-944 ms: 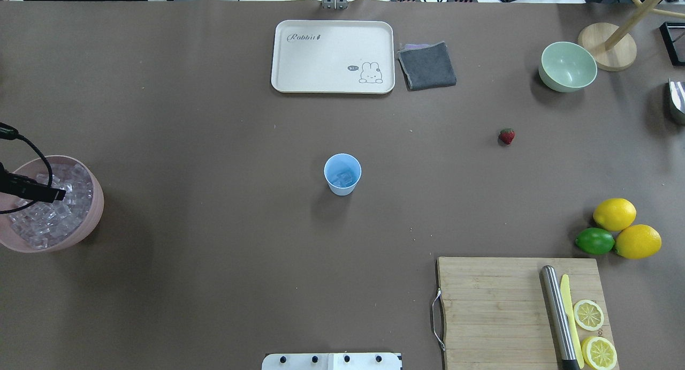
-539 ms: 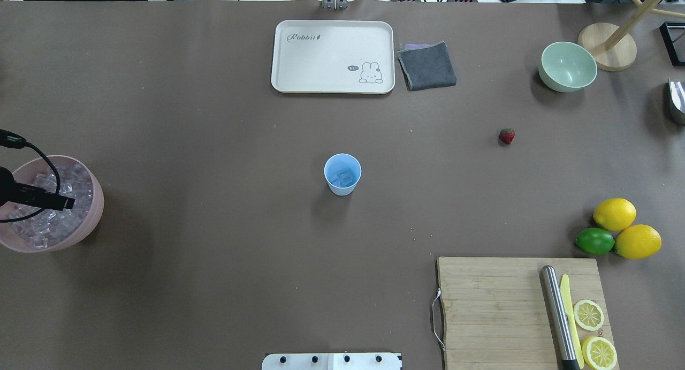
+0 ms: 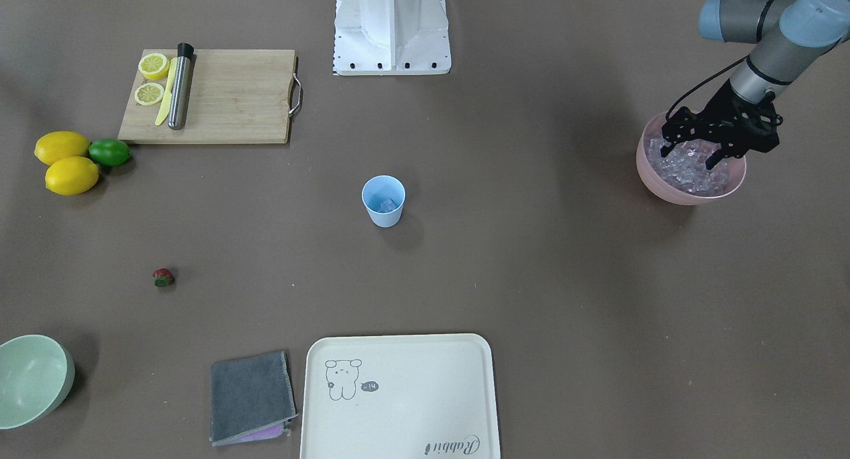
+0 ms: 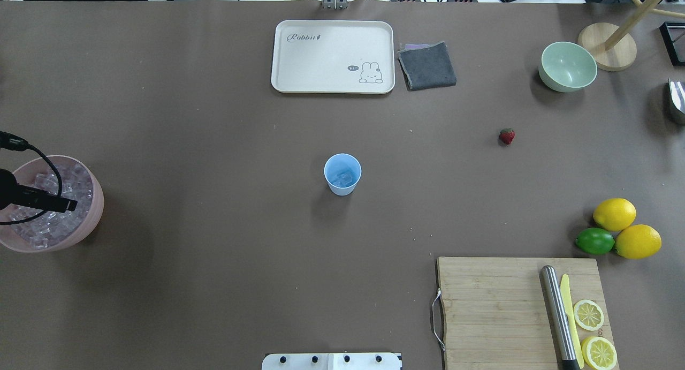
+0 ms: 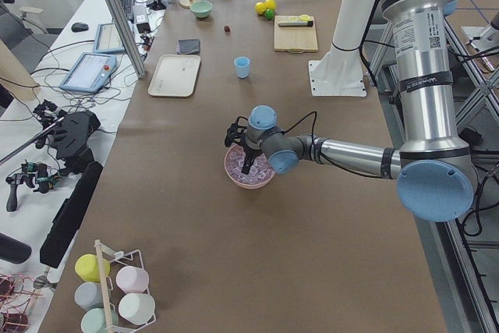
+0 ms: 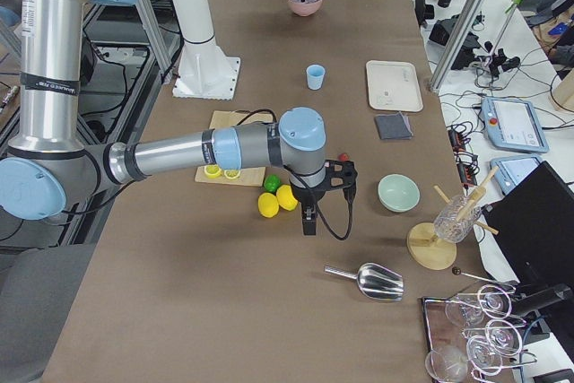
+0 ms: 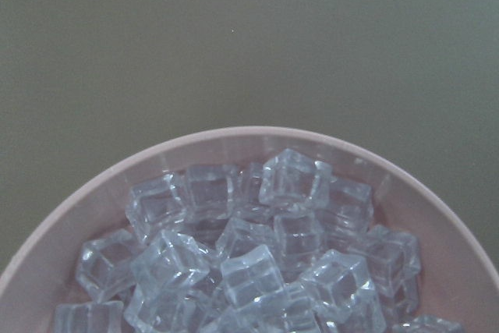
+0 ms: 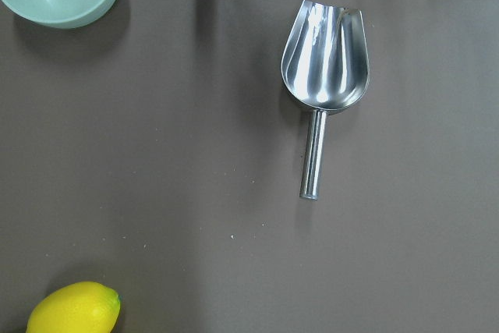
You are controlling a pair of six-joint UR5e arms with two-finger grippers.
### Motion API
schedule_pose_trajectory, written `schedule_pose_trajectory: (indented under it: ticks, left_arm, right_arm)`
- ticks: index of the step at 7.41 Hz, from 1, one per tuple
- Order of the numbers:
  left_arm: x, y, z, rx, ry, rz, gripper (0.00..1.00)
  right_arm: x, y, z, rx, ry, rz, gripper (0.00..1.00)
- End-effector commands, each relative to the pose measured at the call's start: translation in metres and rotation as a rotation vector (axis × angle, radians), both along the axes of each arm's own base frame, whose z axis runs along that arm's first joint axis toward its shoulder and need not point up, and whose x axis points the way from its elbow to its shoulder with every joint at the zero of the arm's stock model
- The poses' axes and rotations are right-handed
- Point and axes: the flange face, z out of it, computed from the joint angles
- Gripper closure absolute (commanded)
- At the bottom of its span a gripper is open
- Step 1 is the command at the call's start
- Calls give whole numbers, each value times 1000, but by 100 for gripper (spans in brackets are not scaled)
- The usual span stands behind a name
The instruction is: Put ice and strawberries in cup
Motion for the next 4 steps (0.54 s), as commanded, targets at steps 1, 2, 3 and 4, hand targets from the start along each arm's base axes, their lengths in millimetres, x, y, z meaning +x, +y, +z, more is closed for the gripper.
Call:
schedule_pose_trajectory:
  ticks: [1,2,3,4]
  left_arm:
    - [7,0,13,32,27,12,4]
    - [7,0,11,38,31,15,16]
    - [8,-1,11,40,32,17,33]
    - [8,-1,9,42,37,22,49]
  right_arm:
    - [-1,-1,0,1,0,-2,0]
    - [0,-1,0,1,0,0,0]
    - [-1,-1,0,1,0,-2,0]
    - [-1,-1,-1,3,0,-2,0]
